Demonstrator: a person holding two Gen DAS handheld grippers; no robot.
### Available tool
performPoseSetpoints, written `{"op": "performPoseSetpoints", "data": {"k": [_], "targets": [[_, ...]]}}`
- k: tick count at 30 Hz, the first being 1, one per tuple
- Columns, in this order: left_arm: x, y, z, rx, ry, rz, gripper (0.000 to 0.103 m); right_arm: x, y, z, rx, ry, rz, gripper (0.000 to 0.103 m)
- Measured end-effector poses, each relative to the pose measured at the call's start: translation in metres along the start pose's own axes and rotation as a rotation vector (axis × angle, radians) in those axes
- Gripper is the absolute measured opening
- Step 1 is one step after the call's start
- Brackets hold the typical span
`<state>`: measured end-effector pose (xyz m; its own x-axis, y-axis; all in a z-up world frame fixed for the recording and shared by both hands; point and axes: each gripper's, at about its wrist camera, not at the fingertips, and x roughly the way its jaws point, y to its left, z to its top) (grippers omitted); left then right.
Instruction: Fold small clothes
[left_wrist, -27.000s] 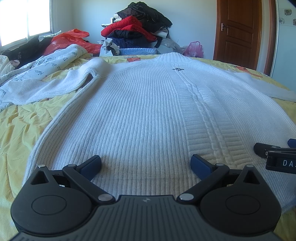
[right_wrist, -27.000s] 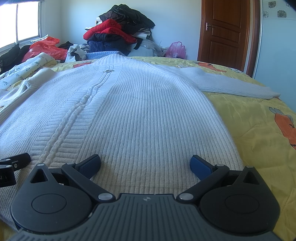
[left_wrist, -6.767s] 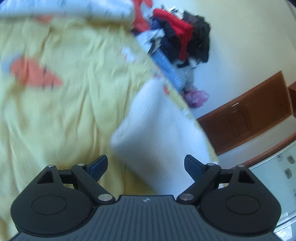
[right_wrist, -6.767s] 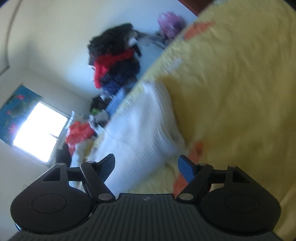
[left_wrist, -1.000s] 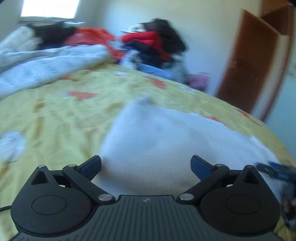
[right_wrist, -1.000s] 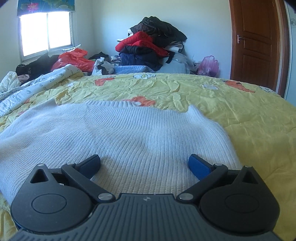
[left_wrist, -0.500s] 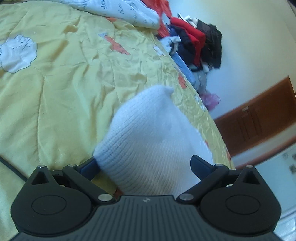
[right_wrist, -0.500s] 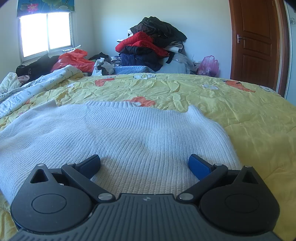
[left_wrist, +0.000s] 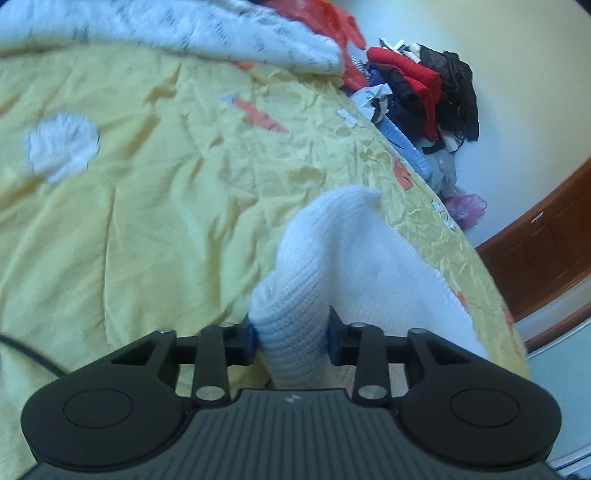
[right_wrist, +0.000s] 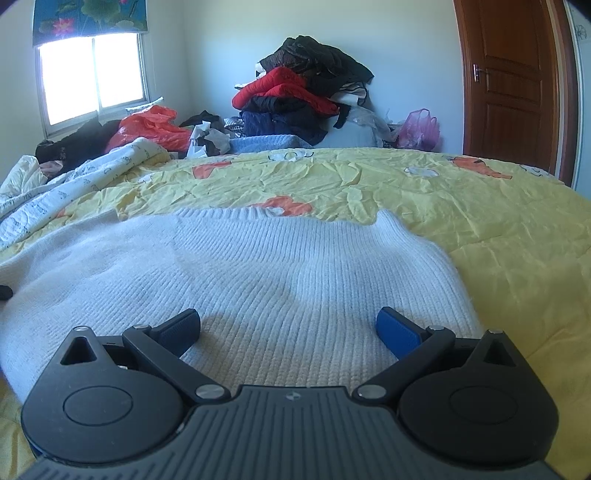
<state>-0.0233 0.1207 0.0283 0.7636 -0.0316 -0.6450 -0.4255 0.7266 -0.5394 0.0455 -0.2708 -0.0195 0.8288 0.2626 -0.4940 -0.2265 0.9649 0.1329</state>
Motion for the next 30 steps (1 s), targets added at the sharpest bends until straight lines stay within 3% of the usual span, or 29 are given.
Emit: {"op": "performPoseSetpoints", "data": {"k": [3,6,9,12,15,16,20,24,27,30], "targets": [[-0.014,-0.033,-0.002,0.125,-0.056,0.011,0.029,0.0,-0.001,0.0,0.01,-0.004,0.01,0.101],[-0.029,-0.087,-0.018,0.347,-0.128,-0.011,0.029,0.0,-0.002,0.0,0.02,-0.008,0.019,0.101],[-0.037,-0.138,-0.059,0.604,-0.176,-0.055,0.029,-0.001,-0.003,-0.001,0.034,-0.013,0.028,0.101],[-0.027,-0.167,-0.115,0.874,-0.189,-0.05,0.029,-0.003,-0.007,-0.001,0.056,-0.022,0.044,0.101],[-0.011,-0.169,-0.151,1.017,-0.157,-0.043,0.029,-0.004,-0.012,-0.002,0.086,-0.033,0.065,0.101],[-0.01,-0.168,-0.16,1.06,-0.182,-0.032,0.029,-0.005,-0.013,-0.002,0.097,-0.038,0.073,0.101],[-0.012,-0.16,-0.158,1.08,-0.197,-0.05,0.029,-0.01,-0.019,0.016,0.21,0.005,0.111,0.102],[-0.011,-0.162,-0.163,1.085,-0.204,-0.056,0.029,-0.005,-0.022,0.05,0.413,0.03,0.349,0.102],[-0.012,-0.161,-0.162,1.07,-0.197,-0.071,0.029,0.033,-0.011,0.068,0.486,0.19,0.471,0.102],[-0.014,-0.159,-0.158,1.039,-0.182,-0.09,0.029,0.073,0.004,0.075,0.513,0.307,0.502,0.099]]}}
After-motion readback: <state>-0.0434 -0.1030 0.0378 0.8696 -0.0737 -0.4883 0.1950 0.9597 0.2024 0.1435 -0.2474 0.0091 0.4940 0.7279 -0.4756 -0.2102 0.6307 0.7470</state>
